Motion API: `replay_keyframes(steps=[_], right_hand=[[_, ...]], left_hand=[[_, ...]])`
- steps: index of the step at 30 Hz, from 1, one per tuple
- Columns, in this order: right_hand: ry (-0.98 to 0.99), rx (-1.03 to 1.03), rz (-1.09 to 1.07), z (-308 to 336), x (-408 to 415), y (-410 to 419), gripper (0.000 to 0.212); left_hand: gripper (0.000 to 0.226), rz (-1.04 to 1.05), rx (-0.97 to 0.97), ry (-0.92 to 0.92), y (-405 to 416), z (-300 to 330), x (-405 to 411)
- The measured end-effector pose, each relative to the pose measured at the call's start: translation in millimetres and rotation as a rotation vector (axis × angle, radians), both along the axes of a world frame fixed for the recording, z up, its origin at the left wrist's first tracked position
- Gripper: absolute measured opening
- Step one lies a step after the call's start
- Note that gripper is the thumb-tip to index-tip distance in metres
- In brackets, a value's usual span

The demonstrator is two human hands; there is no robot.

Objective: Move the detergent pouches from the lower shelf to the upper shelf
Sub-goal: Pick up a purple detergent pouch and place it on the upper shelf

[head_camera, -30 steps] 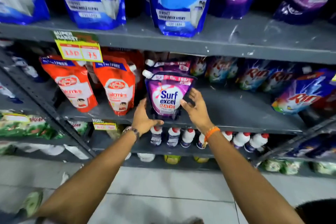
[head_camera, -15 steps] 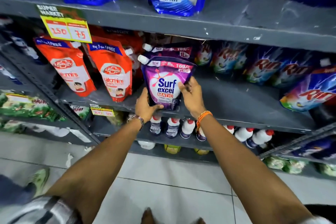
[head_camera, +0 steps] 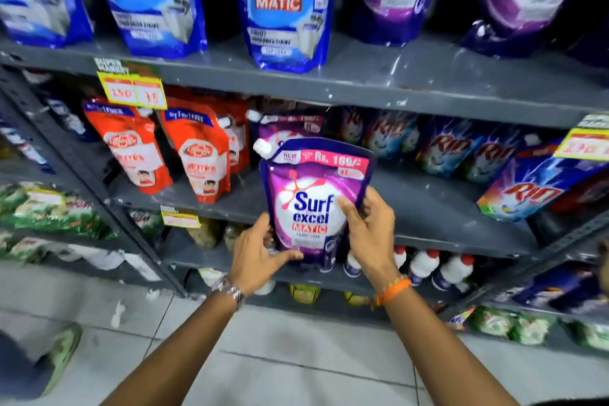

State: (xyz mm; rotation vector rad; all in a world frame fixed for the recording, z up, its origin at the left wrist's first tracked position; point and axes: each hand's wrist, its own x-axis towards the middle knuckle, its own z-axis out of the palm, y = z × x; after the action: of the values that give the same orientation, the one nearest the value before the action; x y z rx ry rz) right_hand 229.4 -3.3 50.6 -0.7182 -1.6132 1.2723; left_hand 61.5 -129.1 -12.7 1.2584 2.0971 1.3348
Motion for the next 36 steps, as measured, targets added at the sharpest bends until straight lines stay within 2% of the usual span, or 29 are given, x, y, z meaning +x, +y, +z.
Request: replay_keyframes(steps=[7, 11, 18, 22, 24, 27, 30, 36], right_hand=[[0.122, 0.125, 0.019, 107, 52, 0, 0.02], [0.206, 0.2, 0.024, 178, 64, 24, 0.016], [0.244, 0.297, -0.01, 278, 54, 94, 0.014], [0.19, 0.3, -0.061, 291, 41, 128, 0.013], [0.161, 0.302, -0.079, 291, 35, 141, 0.016], [0.137, 0.258, -0.089, 291, 28, 154, 0.01], [0.114, 0.254, -0.094, 292, 24, 160, 0.017], [0.117, 0.212, -0.087, 291, 22, 171, 0.01]], left_hand=[[0.072, -0.059, 0.157, 0.163, -2, 100, 48], [0.075, -0.047, 0.274, 0.229, 23, 166, 61], [0.077, -0.069, 0.383, 0.153, 95, 261, 59], [0.067, -0.087, 0.365, 0.107, 134, 278, 48], [0.067, -0.085, 0.344, 0.101, 150, 281, 41], [0.068, -0.078, 0.278, 0.117, 168, 285, 32], [0.066, -0.071, 0.21, 0.124, 180, 287, 29], [0.061, -0.085, 0.177, 0.144, 189, 288, 27]])
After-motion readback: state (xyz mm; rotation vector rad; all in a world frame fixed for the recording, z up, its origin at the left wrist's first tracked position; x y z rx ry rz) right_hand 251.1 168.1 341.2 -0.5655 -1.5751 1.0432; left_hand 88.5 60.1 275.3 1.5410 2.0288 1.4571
